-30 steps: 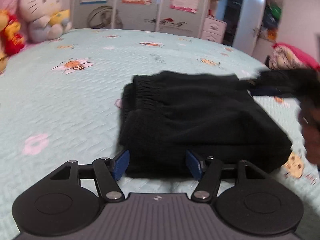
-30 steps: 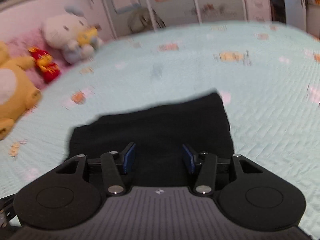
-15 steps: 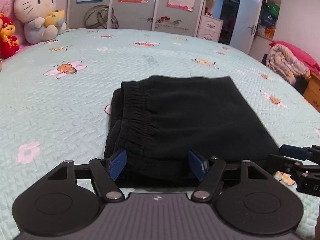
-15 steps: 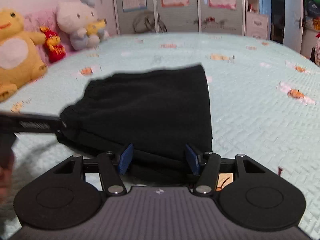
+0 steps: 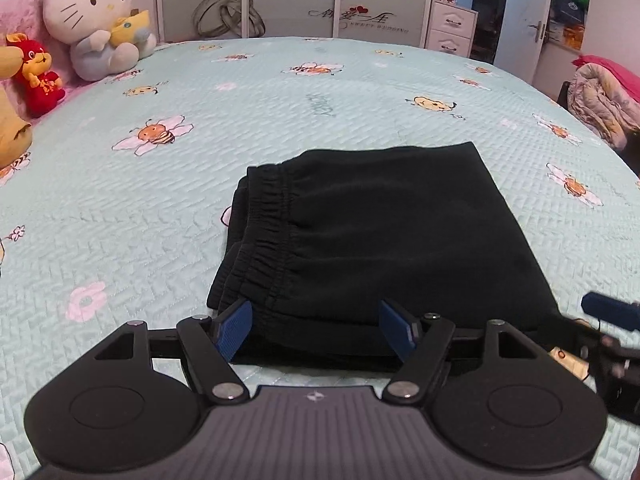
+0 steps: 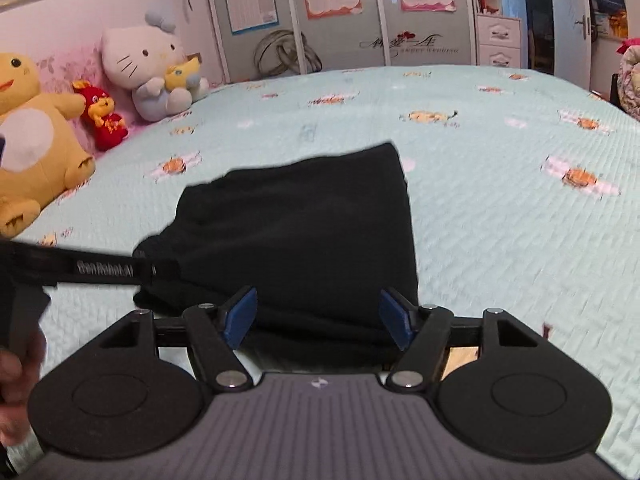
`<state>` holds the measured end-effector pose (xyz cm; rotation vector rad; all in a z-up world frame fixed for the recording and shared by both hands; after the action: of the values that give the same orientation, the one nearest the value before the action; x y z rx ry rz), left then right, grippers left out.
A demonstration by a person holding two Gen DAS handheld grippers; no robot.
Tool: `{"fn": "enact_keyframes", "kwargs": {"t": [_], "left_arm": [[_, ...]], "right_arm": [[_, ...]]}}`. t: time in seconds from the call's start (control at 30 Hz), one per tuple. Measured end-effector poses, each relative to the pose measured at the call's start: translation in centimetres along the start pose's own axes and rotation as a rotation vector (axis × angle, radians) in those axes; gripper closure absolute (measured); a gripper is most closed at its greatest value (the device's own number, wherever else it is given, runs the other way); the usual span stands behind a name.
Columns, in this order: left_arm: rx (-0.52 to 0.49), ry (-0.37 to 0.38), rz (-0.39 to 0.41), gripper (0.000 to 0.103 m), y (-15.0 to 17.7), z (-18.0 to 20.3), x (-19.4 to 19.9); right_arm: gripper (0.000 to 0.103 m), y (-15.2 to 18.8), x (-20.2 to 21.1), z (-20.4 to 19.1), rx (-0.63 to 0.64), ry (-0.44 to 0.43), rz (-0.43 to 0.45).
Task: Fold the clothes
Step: 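Withdraw both grippers from the folded pants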
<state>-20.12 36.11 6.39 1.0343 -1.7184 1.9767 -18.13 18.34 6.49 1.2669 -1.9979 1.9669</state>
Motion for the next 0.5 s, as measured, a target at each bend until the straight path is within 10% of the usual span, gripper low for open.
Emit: {"fn": "enact_keyframes", "kwargs": {"t": [0.3,0.5], "left_arm": [[-0.056,-0.072,-0.059,0.023,0.3,1.3,0.4],[-0.066,-0.098,-0.043,0.022,0.1,2.9,3.9]], "right_arm": [[0.034,1.4,-4.1,1.6,-0.092,0.063,-0.162],[0.034,1.3,0.8,2.0,-0.155,0.045,-0.081]]}}
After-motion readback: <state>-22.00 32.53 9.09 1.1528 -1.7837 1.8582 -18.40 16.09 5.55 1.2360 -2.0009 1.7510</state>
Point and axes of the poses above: each gripper's, at about its wrist camera, not at the fingertips, and x roughly against the way its jaws point, z to its right, y to its underside, the point moved 4 cm from there along -x, roughly the way its jaws point, and after that the axes turned 1 degree about -x, right-handed, at the moved point
